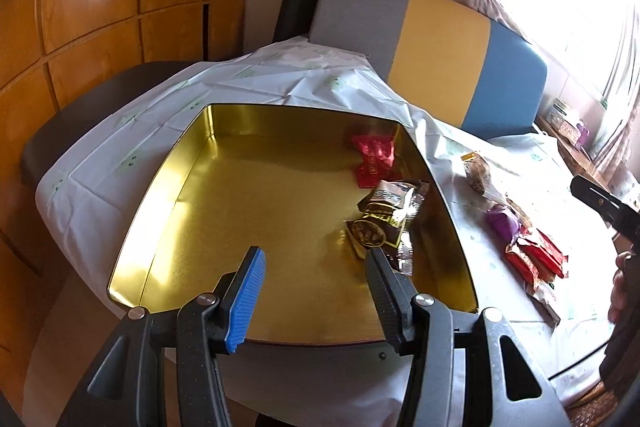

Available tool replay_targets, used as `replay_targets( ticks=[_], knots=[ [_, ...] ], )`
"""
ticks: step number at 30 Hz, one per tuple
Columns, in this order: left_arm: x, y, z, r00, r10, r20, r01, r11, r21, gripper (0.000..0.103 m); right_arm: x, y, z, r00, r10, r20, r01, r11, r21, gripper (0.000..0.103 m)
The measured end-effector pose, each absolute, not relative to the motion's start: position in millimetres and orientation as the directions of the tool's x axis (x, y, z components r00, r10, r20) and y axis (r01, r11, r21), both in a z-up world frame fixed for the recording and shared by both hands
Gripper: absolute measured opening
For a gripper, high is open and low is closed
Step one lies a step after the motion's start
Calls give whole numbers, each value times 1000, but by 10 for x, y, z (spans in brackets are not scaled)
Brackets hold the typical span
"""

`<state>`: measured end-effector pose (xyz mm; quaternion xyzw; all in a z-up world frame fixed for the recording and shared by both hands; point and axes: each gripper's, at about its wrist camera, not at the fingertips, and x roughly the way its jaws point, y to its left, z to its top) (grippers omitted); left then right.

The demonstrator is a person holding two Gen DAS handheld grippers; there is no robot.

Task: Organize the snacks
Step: 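Lower the brown-gold bag into the tin and open the right gripper, then grasp a white pastry packet from the pile with the left gripper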

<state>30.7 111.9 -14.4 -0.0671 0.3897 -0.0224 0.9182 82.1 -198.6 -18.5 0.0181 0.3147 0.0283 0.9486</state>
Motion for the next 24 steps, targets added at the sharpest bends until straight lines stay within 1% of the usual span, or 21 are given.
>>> replay_targets(
  ticks=[2, 6, 9, 13, 15, 19, 21, 23, 24],
  knots=[
    [316, 1058, -120, 696, -96, -712, 6, 992, -128, 53, 816, -2179, -161, 803, 15, -596, 5, 1000, 31, 103],
    [339, 913, -71, 695, -110, -710, 49, 993, -107, 53, 850, -2562, -127, 789, -28, -614, 45, 999, 13, 103],
    [380, 773, -14, 695, -130, -707, 90, 992, -94, 53, 939, -2826, -163, 746, -78, -661, 70, 997, -38, 103],
    [464, 468, 96, 693, -169, -701, 169, 983, -70, 53, 1083, -3210, -328, 681, -83, -728, 101, 995, -19, 103],
    [510, 311, 131, 685, -189, -704, 209, 976, -58, 53, 1121, -3410, -474, 643, -78, -762, 144, 989, 21, 103],
    [695, -72, 189, 648, -240, -723, 291, 955, -56, 53, 1167, -3830, -749, 545, 23, -838, 279, 938, 208, 103],
    [801, -250, 193, 630, -261, -731, 324, 944, -58, 53, 1150, -3937, -765, 557, 73, -827, 309, 906, 288, 103],
    [939, -457, 177, 611, -265, -746, 346, 937, -50, 55, 1113, -4004, -756, 563, 79, -823, 343, 883, 320, 103],
    [988, -523, 158, 603, -268, -751, 352, 934, -50, 59, 1083, -4056, -759, 567, 96, -818, 359, 865, 350, 103]
  ],
)
